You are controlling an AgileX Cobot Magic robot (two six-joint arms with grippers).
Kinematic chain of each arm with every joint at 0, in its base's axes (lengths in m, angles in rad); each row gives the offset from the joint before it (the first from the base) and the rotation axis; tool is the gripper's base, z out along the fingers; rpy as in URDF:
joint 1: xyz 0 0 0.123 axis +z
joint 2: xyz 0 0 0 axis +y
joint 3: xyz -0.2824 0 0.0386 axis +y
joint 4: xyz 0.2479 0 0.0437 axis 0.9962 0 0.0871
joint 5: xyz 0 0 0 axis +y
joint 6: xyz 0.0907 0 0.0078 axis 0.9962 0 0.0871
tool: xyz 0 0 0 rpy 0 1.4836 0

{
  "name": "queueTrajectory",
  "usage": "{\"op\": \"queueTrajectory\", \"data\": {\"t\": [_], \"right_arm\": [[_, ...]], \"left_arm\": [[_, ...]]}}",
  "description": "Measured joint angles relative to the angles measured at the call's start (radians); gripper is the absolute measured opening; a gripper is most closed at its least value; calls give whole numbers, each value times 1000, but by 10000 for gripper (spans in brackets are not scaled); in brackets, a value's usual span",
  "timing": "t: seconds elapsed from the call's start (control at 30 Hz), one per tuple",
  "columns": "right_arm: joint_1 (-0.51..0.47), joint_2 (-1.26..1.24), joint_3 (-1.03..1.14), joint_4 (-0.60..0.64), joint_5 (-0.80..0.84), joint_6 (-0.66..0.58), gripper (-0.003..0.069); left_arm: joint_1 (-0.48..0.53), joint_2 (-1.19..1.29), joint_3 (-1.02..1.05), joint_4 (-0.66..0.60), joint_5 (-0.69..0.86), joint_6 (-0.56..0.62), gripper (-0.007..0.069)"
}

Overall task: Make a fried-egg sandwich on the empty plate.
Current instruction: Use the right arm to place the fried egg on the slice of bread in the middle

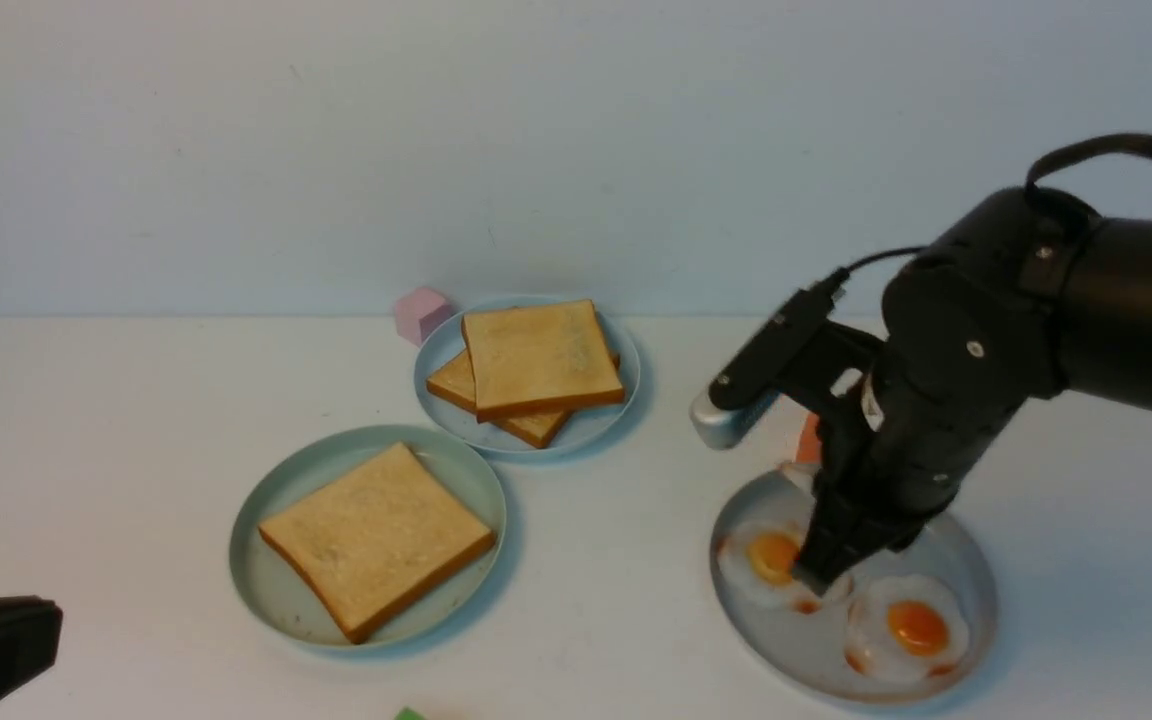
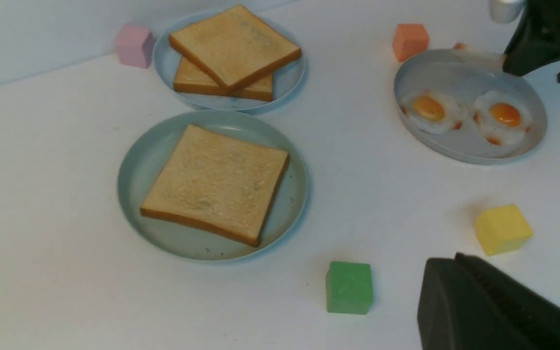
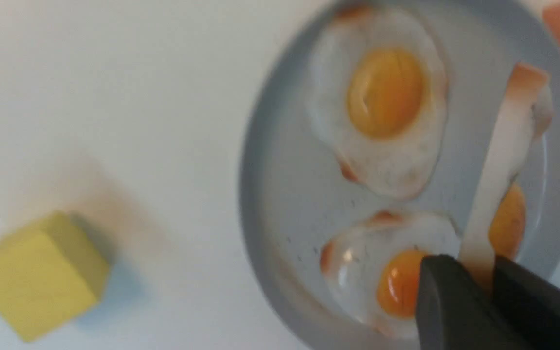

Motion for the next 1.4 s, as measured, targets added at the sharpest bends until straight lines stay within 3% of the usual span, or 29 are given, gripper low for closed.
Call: {"op": "queueTrajectory", "data": {"t": [0.2, 0.33, 0.83, 1.23, 1.37, 1.4], "right_arm": [[213, 42, -185, 25, -41, 26, 81], [292, 171, -326, 34, -78, 30, 81], [305, 597, -734, 15, -85, 31, 81], [305, 645, -756, -34, -68, 31, 81], [305, 645, -756, -37, -65, 31, 113], [305, 645, -756, -37, -65, 31, 155]], "left_arm": [[0, -1, 0, 189, 23, -202, -13], [0, -36, 0, 217, 23, -242, -13], [0, -223, 0, 196, 30, -249, -13], [0, -224, 0, 149, 35, -249, -13], [0, -224, 0, 149, 35, -249, -13], [0, -224, 0, 148, 35, -249, -13]]}}
